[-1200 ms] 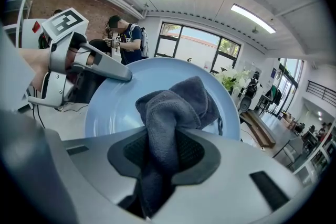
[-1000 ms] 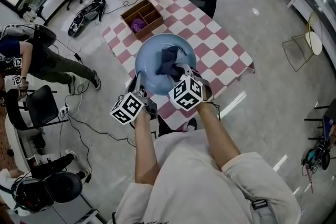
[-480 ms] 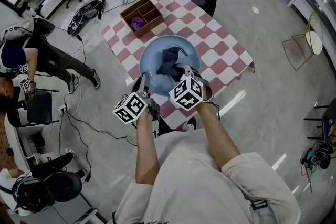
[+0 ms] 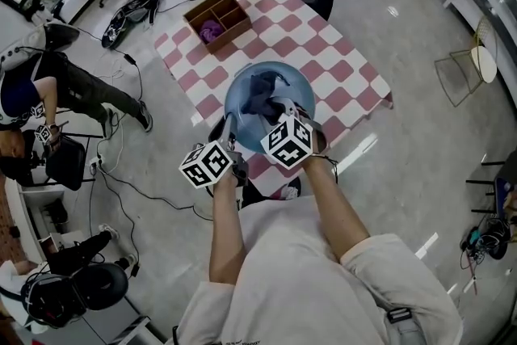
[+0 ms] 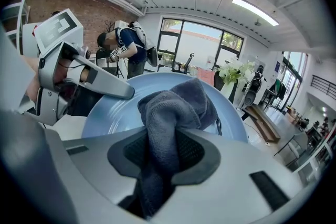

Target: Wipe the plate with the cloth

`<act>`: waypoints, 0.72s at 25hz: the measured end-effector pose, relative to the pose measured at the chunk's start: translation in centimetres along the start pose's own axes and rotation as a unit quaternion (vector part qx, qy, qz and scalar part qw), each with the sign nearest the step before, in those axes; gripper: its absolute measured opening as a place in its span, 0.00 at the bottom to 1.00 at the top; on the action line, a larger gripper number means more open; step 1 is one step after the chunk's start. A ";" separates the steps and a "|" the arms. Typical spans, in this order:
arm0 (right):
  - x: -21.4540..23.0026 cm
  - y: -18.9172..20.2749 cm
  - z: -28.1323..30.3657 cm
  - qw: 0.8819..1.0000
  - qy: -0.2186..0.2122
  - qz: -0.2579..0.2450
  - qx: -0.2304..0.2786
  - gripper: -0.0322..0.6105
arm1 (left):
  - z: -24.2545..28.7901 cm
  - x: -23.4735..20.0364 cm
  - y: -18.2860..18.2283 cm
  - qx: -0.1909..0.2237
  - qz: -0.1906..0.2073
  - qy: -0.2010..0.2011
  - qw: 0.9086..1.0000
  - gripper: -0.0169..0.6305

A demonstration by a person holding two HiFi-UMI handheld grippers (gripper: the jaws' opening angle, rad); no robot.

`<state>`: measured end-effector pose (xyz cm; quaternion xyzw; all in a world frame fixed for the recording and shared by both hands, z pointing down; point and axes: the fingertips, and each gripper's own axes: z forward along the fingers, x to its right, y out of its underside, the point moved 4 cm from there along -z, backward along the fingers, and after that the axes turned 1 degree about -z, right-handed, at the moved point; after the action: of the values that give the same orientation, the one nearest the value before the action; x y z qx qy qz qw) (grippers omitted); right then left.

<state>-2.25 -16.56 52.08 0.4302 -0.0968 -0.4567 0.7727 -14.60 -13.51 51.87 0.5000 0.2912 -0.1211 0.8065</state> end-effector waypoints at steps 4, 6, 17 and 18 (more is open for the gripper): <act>-0.1 0.3 0.4 1.000 -0.003 0.004 -0.003 0.23 | 0.4 -0.6 0.7 -0.010 -0.010 -0.004 1.000 0.08; -0.1 0.4 0.5 1.000 -0.008 0.008 -0.003 0.23 | 0.5 -1.1 1.0 -0.015 -0.017 -0.010 1.000 0.08; 0.2 1.9 0.8 0.998 -0.019 0.052 -0.005 0.23 | 2.6 -4.5 3.1 -0.051 -0.064 -0.042 0.996 0.08; 0.3 2.3 0.9 0.998 -0.019 0.058 -0.008 0.23 | 2.9 -4.7 3.3 -0.055 -0.069 -0.045 0.995 0.08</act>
<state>-1.15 -16.83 54.27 0.4090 -0.1326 -0.4201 0.7992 -15.75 -14.89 58.05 0.4277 0.2942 -0.1825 0.8350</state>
